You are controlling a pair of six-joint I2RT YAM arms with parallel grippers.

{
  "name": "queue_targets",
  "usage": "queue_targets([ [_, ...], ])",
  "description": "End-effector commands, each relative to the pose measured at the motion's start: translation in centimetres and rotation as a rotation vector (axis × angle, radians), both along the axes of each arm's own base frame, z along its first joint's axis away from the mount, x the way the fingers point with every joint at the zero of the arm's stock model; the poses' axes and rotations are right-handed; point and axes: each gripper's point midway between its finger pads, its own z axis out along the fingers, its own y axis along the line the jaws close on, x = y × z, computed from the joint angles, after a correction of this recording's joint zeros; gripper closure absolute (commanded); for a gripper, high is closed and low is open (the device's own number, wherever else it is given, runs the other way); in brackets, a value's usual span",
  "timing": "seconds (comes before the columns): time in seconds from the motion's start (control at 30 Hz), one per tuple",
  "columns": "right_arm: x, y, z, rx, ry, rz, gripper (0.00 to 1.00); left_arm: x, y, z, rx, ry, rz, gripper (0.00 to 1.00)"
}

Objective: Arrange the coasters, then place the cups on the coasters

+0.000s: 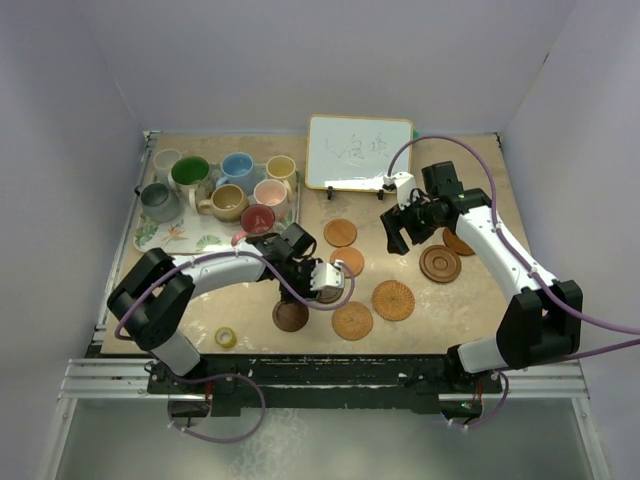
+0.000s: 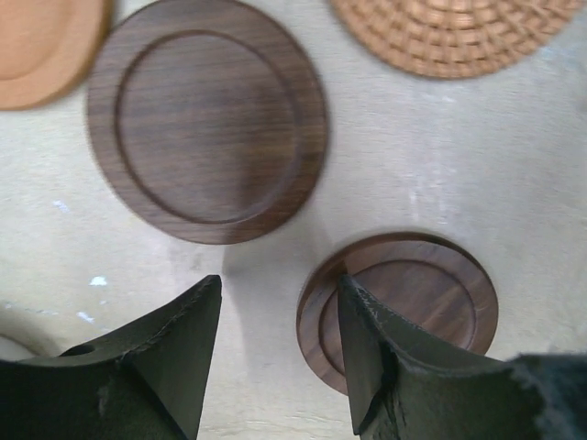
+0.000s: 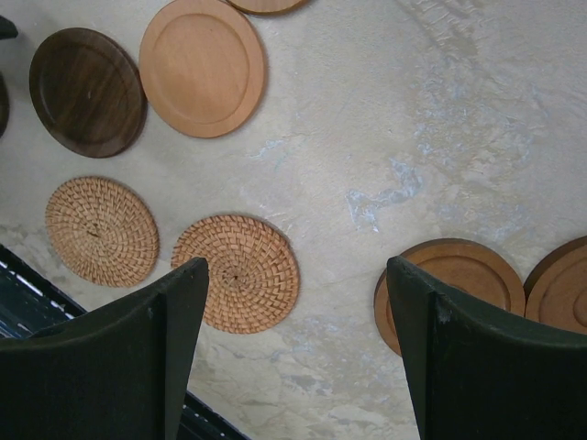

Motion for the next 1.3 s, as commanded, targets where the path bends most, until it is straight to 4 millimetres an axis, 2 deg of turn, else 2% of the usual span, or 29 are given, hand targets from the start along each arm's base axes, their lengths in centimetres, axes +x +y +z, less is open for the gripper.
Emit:
queue_targets([
  [0.0, 0.0, -0.1, 0.2, 0.001, -0.015, 0.007, 0.19, 5.2, 0.5, -0.4, 0.022, -0.143, 0.082, 0.50],
  [0.4, 0.2, -0.3, 0.3, 0.002, -0.017, 0.001, 0.19, 11.2, -0.4, 0.8, -0.031, -0.254, 0.186, 0.56],
  [0.67, 0.2, -0.2, 0.4, 0.008, -0.015, 0.000, 0.19, 12.3, -2.6, -0.4, -0.071, -0.203, 0.198, 0.57],
  [0.87, 0.4, -0.2, 0.4, 0.008, -0.024, 0.003, 0.19, 14.6, -4.0, -0.5, -0.087, -0.212, 0.278, 0.58],
  [1.17, -0.2, 0.1, 1.3, 0.037, -0.028, -0.001, 0.19, 16.9, -4.5, -1.1, -0.049, -0.209, 0.323, 0.60],
  [1.27, 0.2, -0.7, 1.6, 0.031, -0.042, -0.043, 0.19, 17.8, -4.5, -1.1, -0.048, -0.223, 0.319, 0.61],
])
